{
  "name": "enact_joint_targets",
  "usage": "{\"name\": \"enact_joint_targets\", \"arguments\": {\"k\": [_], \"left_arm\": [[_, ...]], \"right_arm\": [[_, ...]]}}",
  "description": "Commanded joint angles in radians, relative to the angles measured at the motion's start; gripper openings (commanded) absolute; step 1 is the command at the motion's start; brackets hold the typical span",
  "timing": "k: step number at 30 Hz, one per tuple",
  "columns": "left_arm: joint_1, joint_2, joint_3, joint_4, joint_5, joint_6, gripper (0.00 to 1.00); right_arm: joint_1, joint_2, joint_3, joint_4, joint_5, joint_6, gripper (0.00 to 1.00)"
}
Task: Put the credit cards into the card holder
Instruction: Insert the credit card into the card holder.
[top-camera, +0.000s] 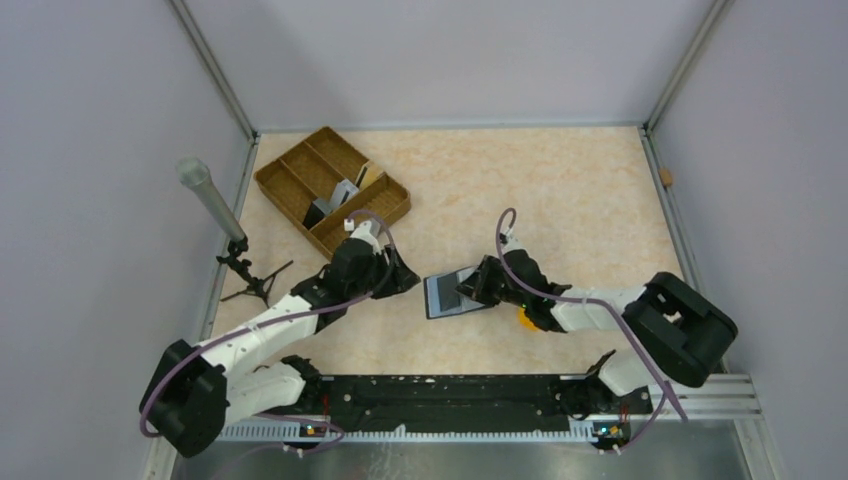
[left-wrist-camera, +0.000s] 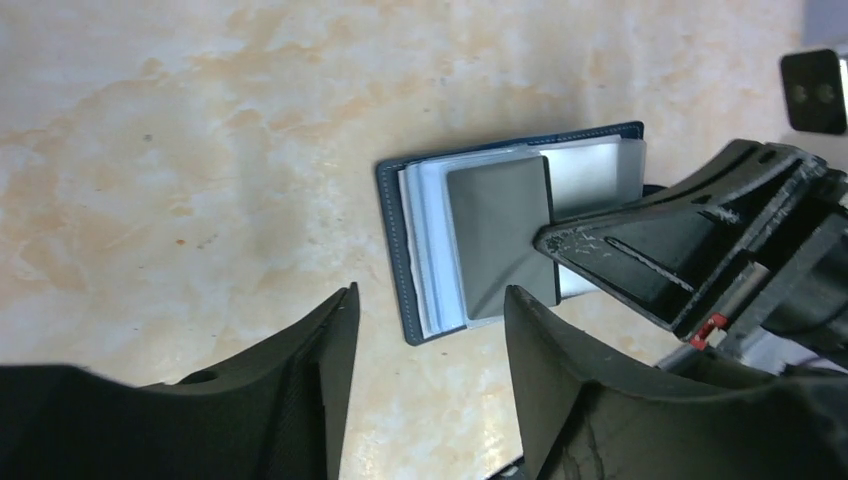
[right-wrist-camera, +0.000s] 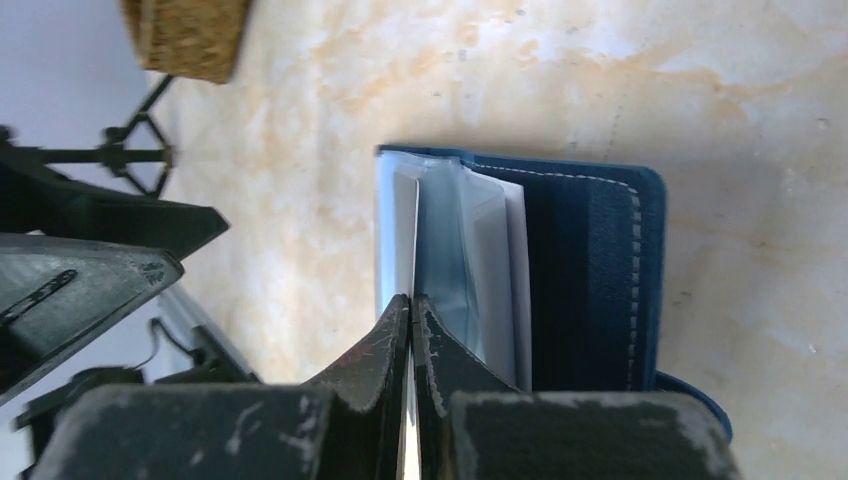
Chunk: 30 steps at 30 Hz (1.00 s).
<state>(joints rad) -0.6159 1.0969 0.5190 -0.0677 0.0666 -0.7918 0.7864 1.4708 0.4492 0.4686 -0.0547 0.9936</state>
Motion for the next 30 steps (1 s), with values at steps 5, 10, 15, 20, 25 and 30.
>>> {"name": "enact_joint_targets", "arguments": {"k": [5,10,15,20,25,30], "left_arm": [[0.021,-0.146,-0.024,0.091,0.171,-0.014,0.67],[0.025,-0.188,-0.04,0.138,0.21,-0.035,0.68],[0.027,-0.242,-0.069,0.212,0.239,-0.055,0.69],[0.026,-0.247,-0.079,0.286,0.314,-0.082,0.61],[0.026,-0.257,-0.095,0.314,0.313,-0.097,0.44],[0.026,-0.253,-0.11,0.357,0.323,-0.119,0.37]], "right_arm": [[-0.078,-0.221,-0.089,0.239,-0.178,0.059,0.0],[-0.091,-0.311,-0.112,0.297,-0.218,0.089,0.0],[-0.095,-0.377,-0.117,0.354,-0.252,0.114,0.0],[-0.095,-0.404,-0.114,0.385,-0.272,0.134,0.0],[-0.096,-0.397,-0.12,0.407,-0.276,0.15,0.0],[-0.096,-0.372,-0.123,0.43,-0.286,0.158,0.0]]}}
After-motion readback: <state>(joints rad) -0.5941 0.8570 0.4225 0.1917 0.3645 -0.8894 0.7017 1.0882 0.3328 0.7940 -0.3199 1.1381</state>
